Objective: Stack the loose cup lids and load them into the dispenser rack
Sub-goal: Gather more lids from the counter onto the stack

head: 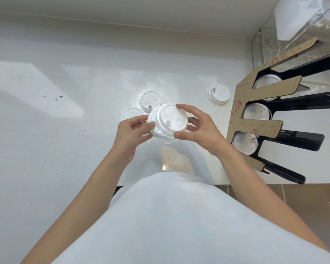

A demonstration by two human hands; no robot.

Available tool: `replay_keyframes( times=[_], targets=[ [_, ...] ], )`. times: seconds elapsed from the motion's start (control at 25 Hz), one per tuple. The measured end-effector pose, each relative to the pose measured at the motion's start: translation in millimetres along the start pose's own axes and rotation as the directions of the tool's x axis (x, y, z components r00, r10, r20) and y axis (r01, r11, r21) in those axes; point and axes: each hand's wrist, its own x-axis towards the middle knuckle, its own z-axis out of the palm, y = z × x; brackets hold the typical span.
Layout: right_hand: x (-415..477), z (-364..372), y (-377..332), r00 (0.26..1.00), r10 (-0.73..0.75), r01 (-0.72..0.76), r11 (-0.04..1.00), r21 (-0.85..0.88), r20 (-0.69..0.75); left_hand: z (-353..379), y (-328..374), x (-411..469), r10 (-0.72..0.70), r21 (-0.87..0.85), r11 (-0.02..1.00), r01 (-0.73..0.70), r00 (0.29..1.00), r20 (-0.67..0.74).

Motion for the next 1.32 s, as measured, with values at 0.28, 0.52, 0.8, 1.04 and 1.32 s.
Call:
replay_keyframes(
  times=[0.28, 0.52, 0.8, 1.04, 1.32],
  targets=[
    [-6.6, 7.4, 0.7, 0.985, 0.053, -0.035, 0.994, 0.107, -0.164, 4.6, 4.0, -5.1, 0.022, 0.005, 1.000, -0.022, 0.999, 0.034],
    [-4.5, 12.3, 3.0, 0.978, 0.075, -0.013, 0.953, 0.301, -0.193, 4.3, 6.3, -7.9, 0.021, 0.012, 1.000, -0.021, 0.999, 0.028],
    [-5.3, 14.9, 3.0, 0.965, 0.081, -0.018, 0.969, 0.245, -0.248, 1.4, 2.7, -6.8, 0.017, 0.005, 1.000, -0.017, 1.000, 0.022],
    [-6.5, 9.9, 2.7, 0.971, 0.083, -0.031, 0.973, 0.229, -0.224, 2.4, -0.7, -5.0, 0.069, 0.018, 0.997, -0.069, 0.998, 0.005],
    [-7.0, 8.6, -2.0, 0.989, 0.037, -0.018, 0.991, 0.132, -0.141, 4.9, -1.3, -6.6, 0.111, 0.103, 0.988, -0.111, 0.994, 0.000]
  ],
)
